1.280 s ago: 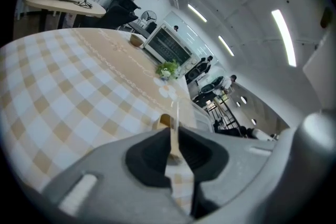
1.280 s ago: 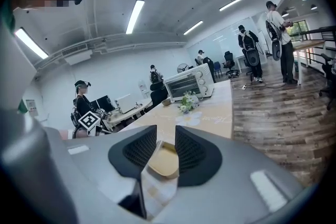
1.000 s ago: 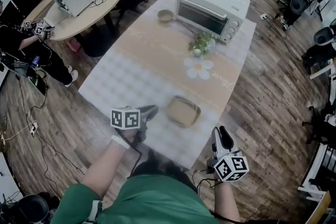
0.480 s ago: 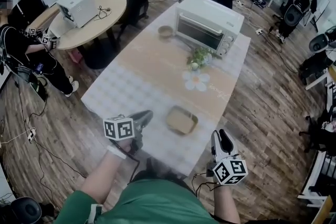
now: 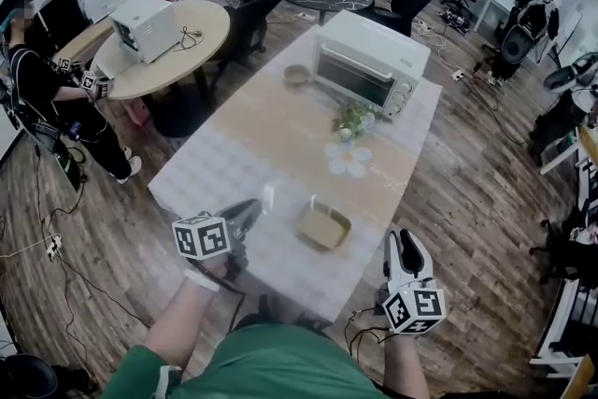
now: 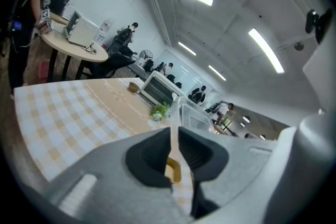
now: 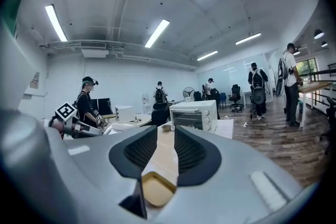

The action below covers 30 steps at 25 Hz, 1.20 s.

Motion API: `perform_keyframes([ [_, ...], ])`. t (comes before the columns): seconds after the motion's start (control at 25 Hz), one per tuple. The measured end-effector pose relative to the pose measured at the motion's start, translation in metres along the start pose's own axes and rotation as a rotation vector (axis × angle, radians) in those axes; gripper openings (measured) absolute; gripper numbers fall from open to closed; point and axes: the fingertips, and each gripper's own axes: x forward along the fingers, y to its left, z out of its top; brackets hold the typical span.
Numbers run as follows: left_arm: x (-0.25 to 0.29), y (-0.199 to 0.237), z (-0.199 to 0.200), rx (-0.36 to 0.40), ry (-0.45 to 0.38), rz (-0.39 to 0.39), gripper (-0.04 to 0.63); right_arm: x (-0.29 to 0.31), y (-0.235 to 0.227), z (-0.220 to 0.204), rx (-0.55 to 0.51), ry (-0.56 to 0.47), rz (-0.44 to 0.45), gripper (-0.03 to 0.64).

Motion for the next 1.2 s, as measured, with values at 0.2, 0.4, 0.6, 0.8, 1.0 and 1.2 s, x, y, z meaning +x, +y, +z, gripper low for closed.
perform_keyframes([
  [0.2,-0.021,-0.012,0.024,0.036,-0.095,0.014,0.041,-0.009,0.002,0.031,-0.034,-0.061,-0.01,0.103],
  [0.4,-0.039,-0.02,0.047,0.086,-0.195,0.042,0.041,-0.015,0.007,0.054,-0.05,-0.139,0.007,0.103],
  [0.6,-0.051,-0.028,0.061,0.082,-0.249,0.043,0.041,-0.019,0.015,0.069,-0.099,-0.169,0.006,0.103],
  [0.8,-0.051,-0.028,0.061,0.067,-0.253,0.035,0.041,-0.015,0.017,0.069,-0.111,-0.166,0.007,0.103],
  [1.0,-0.042,-0.028,0.057,0.061,-0.244,0.034,0.041,-0.011,0.008,0.065,-0.122,-0.169,0.006,0.103],
  [1.2,-0.036,-0.028,0.058,0.062,-0.237,0.033,0.041,-0.006,0.003,0.066,-0.109,-0.164,-0.005,0.103],
])
